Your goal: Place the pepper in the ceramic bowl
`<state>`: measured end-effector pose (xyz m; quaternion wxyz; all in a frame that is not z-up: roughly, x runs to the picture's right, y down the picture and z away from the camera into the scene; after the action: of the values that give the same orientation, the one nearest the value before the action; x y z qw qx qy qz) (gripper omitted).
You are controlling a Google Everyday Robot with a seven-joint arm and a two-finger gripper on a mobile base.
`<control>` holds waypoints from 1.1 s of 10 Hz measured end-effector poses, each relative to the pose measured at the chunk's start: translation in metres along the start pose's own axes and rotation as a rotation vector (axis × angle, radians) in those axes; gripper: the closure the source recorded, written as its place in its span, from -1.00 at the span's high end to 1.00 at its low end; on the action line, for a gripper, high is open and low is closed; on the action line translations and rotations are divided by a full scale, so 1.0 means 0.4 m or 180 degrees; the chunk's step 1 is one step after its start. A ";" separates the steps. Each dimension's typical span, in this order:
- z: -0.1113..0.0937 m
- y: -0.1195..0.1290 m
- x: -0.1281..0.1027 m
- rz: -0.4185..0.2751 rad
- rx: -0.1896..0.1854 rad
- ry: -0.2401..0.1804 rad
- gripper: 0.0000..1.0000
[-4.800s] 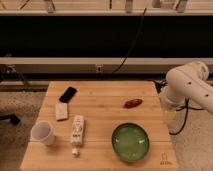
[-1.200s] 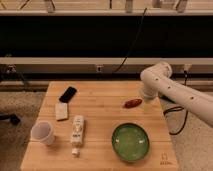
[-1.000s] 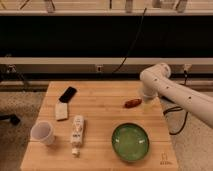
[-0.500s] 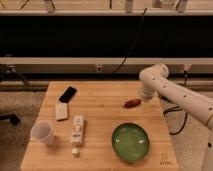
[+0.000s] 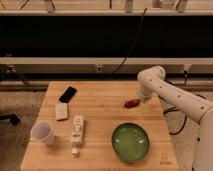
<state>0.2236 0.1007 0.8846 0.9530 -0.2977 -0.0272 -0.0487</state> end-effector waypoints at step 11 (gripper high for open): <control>0.077 -0.003 -0.040 -0.0285 -0.0160 -0.0075 0.60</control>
<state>0.2070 0.1186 0.9092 0.9417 -0.3206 -0.0504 -0.0884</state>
